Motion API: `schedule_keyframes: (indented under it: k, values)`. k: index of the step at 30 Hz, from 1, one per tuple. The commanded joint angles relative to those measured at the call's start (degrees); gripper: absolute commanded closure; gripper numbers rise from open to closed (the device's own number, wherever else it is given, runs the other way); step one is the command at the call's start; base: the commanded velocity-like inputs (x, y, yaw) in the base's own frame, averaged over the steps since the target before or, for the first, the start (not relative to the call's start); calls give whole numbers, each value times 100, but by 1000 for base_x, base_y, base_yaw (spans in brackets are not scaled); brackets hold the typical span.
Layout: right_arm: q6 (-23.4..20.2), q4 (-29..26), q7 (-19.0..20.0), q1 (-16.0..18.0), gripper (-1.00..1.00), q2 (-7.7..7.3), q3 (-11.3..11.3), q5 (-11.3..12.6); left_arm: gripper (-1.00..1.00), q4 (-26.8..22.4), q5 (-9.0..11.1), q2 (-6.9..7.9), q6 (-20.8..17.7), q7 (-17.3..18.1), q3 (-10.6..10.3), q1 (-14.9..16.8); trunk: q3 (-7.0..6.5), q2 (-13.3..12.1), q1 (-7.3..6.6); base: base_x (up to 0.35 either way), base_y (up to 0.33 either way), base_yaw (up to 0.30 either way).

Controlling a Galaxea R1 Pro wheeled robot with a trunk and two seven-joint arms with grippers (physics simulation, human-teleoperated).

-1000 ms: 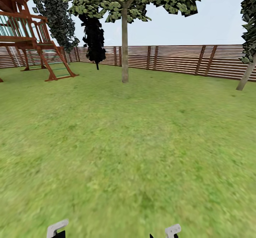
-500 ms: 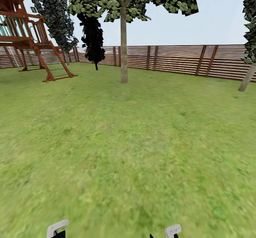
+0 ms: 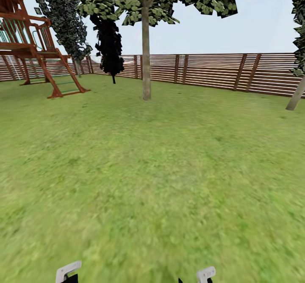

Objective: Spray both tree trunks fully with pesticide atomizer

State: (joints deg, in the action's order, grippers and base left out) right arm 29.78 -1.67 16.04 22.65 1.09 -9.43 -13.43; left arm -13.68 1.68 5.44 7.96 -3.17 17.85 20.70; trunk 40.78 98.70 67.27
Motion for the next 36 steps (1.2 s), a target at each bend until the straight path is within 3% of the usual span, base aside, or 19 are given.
schedule_keyframes:
  k: [1, 36]
  values:
    - [11, 1, 22, 2, -100, 0, -50, -37, 100, 5, 17, 1, 21, -16, -10, 4, 5, 2, 3, 326, -109, 0]
    - [10, 2, 22, 2, -100, 4, -50, -37, 100, 5, 17, 1, 21, -17, -10, 4, 5, 2, 3, 326, -109, 0]
